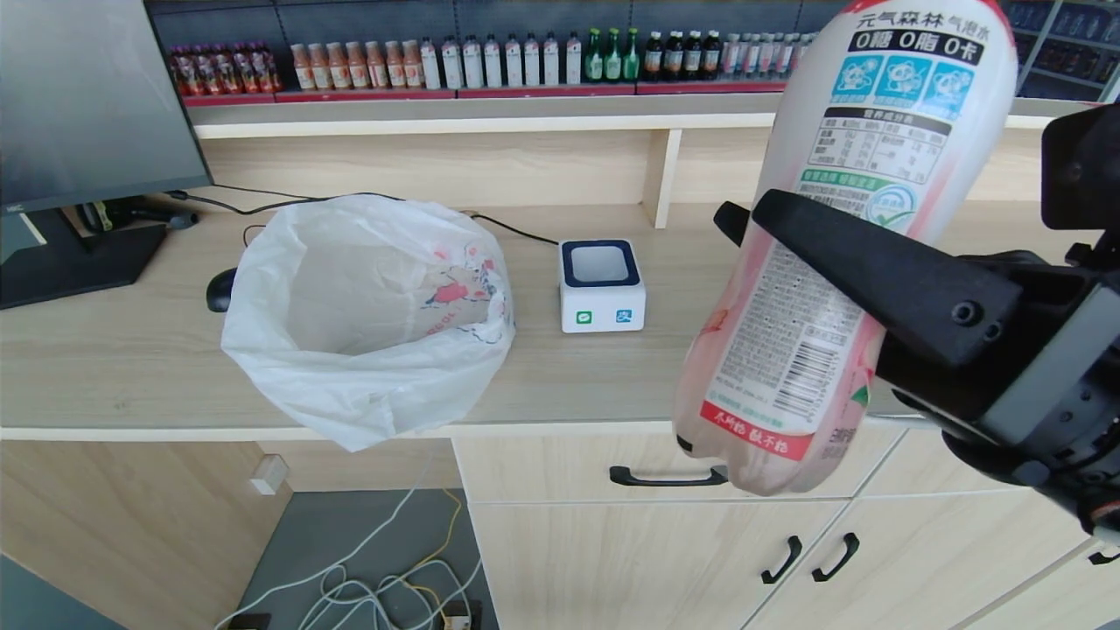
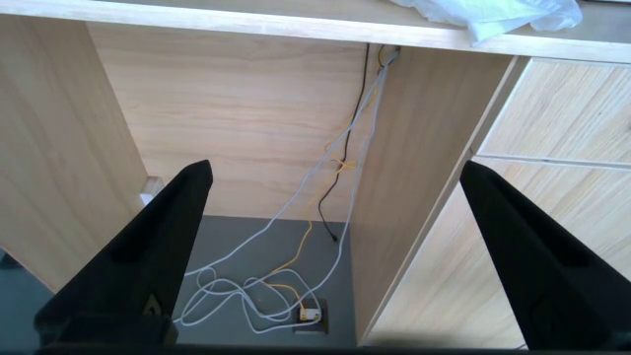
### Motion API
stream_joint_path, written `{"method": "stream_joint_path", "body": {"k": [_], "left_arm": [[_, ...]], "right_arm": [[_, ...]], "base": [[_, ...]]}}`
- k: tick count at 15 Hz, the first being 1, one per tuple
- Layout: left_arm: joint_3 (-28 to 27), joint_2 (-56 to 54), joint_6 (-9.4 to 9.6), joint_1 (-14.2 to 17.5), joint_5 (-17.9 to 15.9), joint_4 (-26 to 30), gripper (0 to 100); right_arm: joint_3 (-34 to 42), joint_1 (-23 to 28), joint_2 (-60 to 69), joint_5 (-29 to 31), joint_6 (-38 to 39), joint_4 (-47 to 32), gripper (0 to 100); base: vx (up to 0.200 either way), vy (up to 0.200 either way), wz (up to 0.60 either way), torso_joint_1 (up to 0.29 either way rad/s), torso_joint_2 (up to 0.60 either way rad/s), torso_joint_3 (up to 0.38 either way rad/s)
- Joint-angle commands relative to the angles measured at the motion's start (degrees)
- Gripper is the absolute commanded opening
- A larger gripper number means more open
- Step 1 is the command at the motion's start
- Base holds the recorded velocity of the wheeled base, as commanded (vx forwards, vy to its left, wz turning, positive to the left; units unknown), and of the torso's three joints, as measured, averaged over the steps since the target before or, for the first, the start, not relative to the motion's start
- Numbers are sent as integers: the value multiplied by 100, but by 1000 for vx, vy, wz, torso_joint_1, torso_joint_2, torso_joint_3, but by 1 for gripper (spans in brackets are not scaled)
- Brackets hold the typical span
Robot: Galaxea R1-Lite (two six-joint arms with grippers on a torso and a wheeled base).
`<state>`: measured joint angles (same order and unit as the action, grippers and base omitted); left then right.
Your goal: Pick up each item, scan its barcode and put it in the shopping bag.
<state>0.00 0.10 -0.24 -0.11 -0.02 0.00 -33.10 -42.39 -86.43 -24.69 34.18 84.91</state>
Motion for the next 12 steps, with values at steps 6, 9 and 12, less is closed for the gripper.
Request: {"method": "stream_joint_path", "body": {"k": [6, 9, 12], "left_arm": [[0, -1, -2, 2, -6, 0, 100], [0, -1, -2, 2, 2, 0, 100], [0, -1, -2, 2, 2, 0, 100]], "right_arm": [[23, -147, -32, -1, -8, -1, 0], [40, -147, -23, -1, -17, 8, 0], [40, -147, -23, -1, -17, 8, 0]], "base": [[0, 0, 0, 0, 0, 0], [0, 0, 0, 0, 0, 0], [0, 0, 0, 0, 0, 0]]}}
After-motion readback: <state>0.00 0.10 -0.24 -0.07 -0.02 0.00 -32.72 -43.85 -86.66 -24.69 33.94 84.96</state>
